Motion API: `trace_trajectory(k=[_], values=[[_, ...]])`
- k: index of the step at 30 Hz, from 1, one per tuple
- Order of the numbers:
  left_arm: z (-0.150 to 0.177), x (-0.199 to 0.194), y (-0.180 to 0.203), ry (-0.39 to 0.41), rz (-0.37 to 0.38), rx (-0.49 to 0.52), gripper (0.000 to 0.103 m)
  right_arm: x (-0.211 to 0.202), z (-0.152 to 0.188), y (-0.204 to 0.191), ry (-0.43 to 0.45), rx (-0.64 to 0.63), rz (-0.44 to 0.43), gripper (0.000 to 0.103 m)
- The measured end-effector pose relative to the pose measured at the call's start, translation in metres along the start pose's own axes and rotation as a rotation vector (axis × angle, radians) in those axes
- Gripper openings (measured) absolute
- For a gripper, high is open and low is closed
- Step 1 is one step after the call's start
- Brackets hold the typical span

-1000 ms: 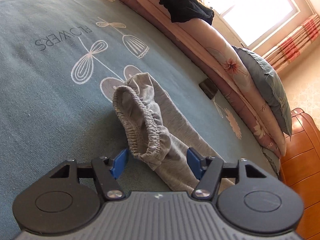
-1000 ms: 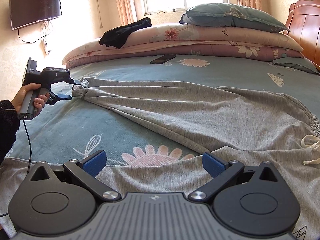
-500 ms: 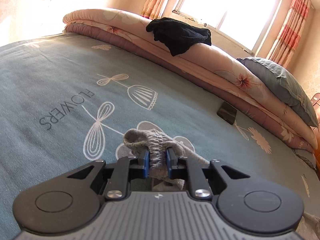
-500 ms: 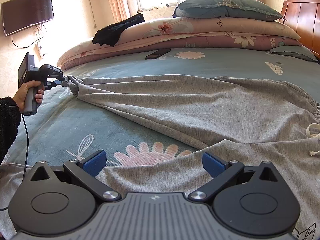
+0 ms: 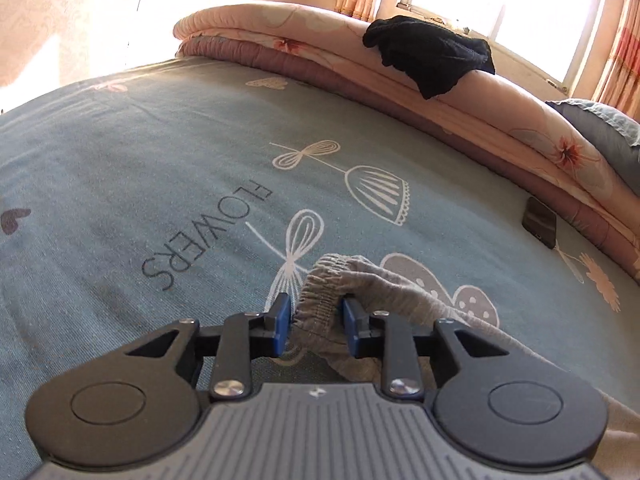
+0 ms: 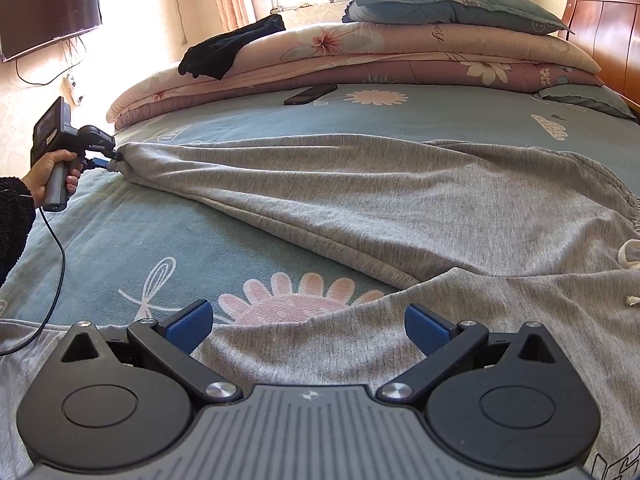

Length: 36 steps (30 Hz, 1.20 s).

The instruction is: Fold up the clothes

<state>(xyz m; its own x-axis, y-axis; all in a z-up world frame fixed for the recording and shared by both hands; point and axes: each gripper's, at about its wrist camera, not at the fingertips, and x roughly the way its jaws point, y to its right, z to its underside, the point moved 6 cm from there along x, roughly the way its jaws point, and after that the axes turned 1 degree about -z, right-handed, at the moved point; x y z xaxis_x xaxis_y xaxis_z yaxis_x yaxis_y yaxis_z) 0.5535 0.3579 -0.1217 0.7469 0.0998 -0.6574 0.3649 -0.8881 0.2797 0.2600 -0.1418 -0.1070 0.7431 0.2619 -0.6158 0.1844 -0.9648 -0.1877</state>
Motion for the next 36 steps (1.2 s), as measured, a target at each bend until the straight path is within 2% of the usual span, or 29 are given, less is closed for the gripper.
trace_trajectory(k=[2,5,7,8,10,12,16,20,23,24,25,28,31,33,36], values=[[0.004,-0.006,-0.010,-0.002,0.008,-0.064,0.045,-0.001,-0.001,-0.001,0.001,-0.009,0.009,0.103],[0.006,-0.022,-0.017,0.005,-0.005,-0.130,0.047,-0.002,-0.003,-0.001,0.005,-0.002,0.009,0.103],[0.008,-0.042,-0.013,0.043,0.006,-0.152,0.049,-0.005,-0.005,-0.004,0.011,-0.009,0.003,0.103],[0.009,-0.053,-0.012,0.065,0.005,-0.170,0.057,-0.006,-0.007,-0.006,0.015,-0.019,0.002,0.103],[0.015,-0.073,-0.007,0.092,0.016,-0.206,0.065,-0.010,-0.016,-0.012,0.030,-0.059,-0.002,0.103],[0.022,-0.092,-0.001,0.113,0.041,-0.235,0.068,-0.015,-0.027,-0.018,0.050,-0.111,-0.009,0.103],[0.046,-0.126,0.012,0.102,0.072,-0.258,0.083,-0.025,-0.071,-0.039,0.143,-0.276,-0.024,0.103],[0.077,-0.152,0.008,0.078,0.073,-0.320,0.086,-0.019,-0.119,-0.073,0.154,-0.433,-0.110,0.103],[0.096,-0.170,-0.007,0.115,-0.003,-0.345,0.092,-0.005,-0.150,-0.104,0.151,-0.528,-0.159,0.103],[0.101,-0.172,-0.011,0.125,-0.035,-0.331,0.093,0.001,-0.159,-0.117,0.135,-0.558,-0.197,0.100],[0.104,-0.174,-0.016,0.136,-0.057,-0.317,0.093,0.008,-0.167,-0.129,0.114,-0.580,-0.237,0.089],[0.111,-0.169,-0.026,0.134,-0.042,-0.283,0.093,0.037,-0.186,-0.168,0.050,-0.628,-0.327,0.071],[0.115,-0.159,-0.040,0.129,-0.043,-0.313,0.093,0.076,-0.189,-0.208,0.021,-0.702,-0.377,0.058],[0.117,-0.157,-0.050,0.127,-0.072,-0.346,0.093,0.108,-0.184,-0.234,0.002,-0.746,-0.401,0.052],[0.116,-0.160,-0.060,0.126,-0.073,-0.346,0.093,0.157,-0.168,-0.270,-0.021,-0.809,-0.431,0.052]])
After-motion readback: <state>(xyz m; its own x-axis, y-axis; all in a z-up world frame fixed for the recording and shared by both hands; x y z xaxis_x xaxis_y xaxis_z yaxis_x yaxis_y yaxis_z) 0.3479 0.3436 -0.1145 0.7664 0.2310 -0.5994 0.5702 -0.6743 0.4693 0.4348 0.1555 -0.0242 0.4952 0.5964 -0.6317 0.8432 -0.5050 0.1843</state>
